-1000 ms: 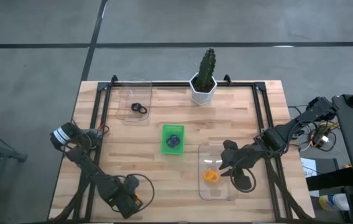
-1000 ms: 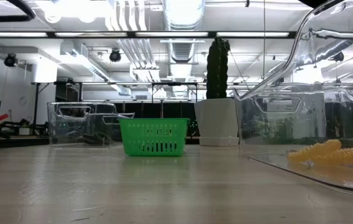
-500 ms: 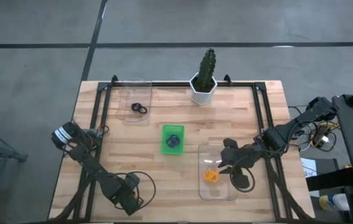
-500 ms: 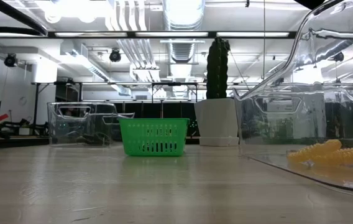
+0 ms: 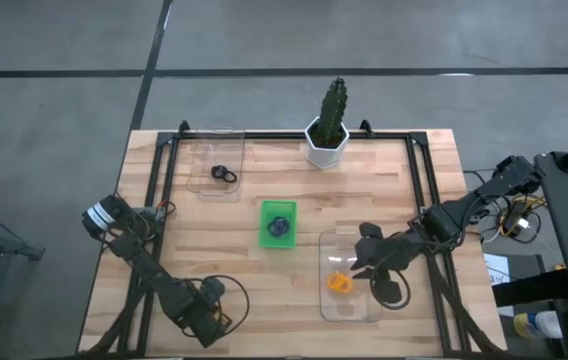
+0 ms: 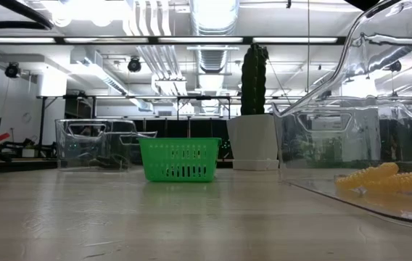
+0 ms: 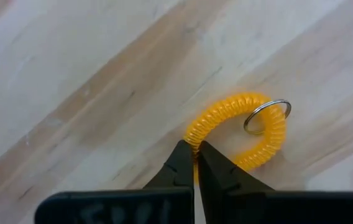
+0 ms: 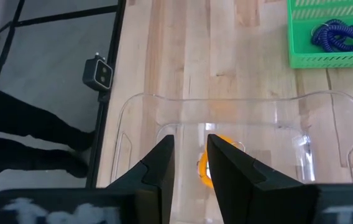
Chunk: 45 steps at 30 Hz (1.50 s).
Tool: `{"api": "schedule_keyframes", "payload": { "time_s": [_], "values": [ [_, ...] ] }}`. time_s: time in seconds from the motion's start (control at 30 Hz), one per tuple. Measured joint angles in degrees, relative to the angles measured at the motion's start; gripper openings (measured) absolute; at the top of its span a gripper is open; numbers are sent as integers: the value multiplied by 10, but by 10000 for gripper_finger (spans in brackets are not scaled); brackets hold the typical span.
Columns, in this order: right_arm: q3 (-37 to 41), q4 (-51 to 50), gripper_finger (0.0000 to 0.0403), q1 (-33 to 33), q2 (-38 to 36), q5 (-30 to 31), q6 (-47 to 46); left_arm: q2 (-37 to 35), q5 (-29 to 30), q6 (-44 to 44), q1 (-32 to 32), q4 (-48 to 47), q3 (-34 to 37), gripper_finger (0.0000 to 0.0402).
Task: Sort spring keychains
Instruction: Put the yellow spring keychain into the bottom transparent bin
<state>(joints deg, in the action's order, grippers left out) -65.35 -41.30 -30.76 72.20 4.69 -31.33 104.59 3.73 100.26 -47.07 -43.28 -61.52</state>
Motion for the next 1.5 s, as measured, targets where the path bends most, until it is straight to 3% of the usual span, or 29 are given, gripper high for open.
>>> {"api": "schedule_keyframes", "payload": {
  "time_s": [0.13, 0.37, 0.6, 0.87, 1.27, 1.5],
  "values": [
    [0, -1, 92, 0, 0, 0, 0, -23, 37, 0, 0, 2, 0, 1],
    [0, -5, 98, 0, 0, -3, 0, -61, 150, 2, 4, 2, 2, 0],
    [0, -5, 88, -2, 0, -56, -2, -89, 218, -4, 6, 10, -16, 0],
    [0, -3, 87, -3, 0, -63, -5, -93, 325, -121, 28, 72, -78, 0],
    [9, 1, 142, -3, 0, -62, -46, -87, 347, -387, 130, 103, -214, 0],
    [22, 11, 187, -3, 1, -61, -54, -62, 336, -475, 180, 103, -276, 0]
  ]
}}
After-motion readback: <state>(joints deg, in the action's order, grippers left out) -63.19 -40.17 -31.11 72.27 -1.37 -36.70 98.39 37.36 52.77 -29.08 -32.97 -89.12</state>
